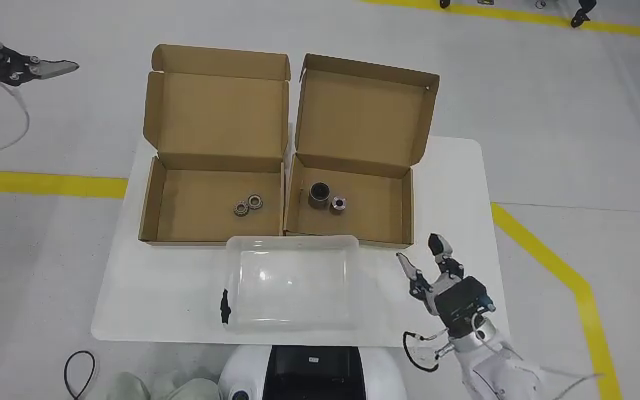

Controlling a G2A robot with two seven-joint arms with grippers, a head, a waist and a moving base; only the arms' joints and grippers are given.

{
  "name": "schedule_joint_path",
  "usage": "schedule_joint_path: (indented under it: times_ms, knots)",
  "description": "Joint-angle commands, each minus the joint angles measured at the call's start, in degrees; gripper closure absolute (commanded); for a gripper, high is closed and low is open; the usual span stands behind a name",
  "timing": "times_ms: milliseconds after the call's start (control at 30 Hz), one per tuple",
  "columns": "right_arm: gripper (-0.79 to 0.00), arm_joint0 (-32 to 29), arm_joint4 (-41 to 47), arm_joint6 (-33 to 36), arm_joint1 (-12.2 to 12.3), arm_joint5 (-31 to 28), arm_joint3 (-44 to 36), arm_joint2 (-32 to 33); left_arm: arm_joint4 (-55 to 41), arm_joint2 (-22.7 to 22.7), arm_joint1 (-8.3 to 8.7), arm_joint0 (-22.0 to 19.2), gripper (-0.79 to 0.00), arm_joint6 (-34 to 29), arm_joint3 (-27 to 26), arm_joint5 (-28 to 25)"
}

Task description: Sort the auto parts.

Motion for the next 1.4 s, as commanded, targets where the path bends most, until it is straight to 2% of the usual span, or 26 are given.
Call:
schedule_joint_path:
  times_ms: [0,367,533,567,600,633,700,733,867,1367]
  knots:
    - [-0.425,-1.85,-0.12,-0.97,0.12,0.88,-1.26,0.77,0.00,0.00,0.00,0.00,-0.785,0.00,0.00,0.00]
    - [-0.486,-12.41,-1.78,-6.95,0.75,4.97,-8.14,4.79,0.00,0.00,0.00,0.00,-0.785,0.00,0.00,0.00]
    - [-0.637,-15.26,-1.41,-8.05,0.97,5.61,-9.48,6.23,0.00,0.00,0.00,0.00,-0.785,0.00,0.00,0.00]
    - [-0.680,-15.54,-1.26,-8.17,1.01,5.60,-9.60,6.38,0.00,0.00,0.00,0.00,-0.785,0.00,0.00,0.00]
    - [-0.770,-15.79,-1.06,-8.10,1.06,5.39,-9.63,6.47,0.00,0.00,0.00,0.00,-0.785,0.00,0.00,0.00]
    - [-0.785,-15.91,-0.94,-7.99,1.12,5.04,-9.73,6.58,0.00,0.00,0.00,0.00,-0.785,0.00,0.00,0.00]
    - [-0.785,-15.93,-0.89,-7.94,1.14,4.89,-9.74,6.61,0.00,0.00,0.00,0.00,-0.785,0.00,0.00,0.00]
    - [-0.741,-15.95,-0.89,-7.97,1.14,4.92,-9.75,6.61,0.00,0.00,0.00,0.00,-0.785,0.00,0.00,0.00]
    - [-0.784,-15.93,-0.88,-7.93,1.14,4.88,-9.75,6.61,0.00,0.00,0.00,0.00,-0.785,0.00,0.00,0.00]
    - [-0.785,-15.93,-0.89,-7.94,1.14,4.89,-9.74,6.61,0.00,0.00,0.00,0.00,-0.785,0.00,0.00,0.00]
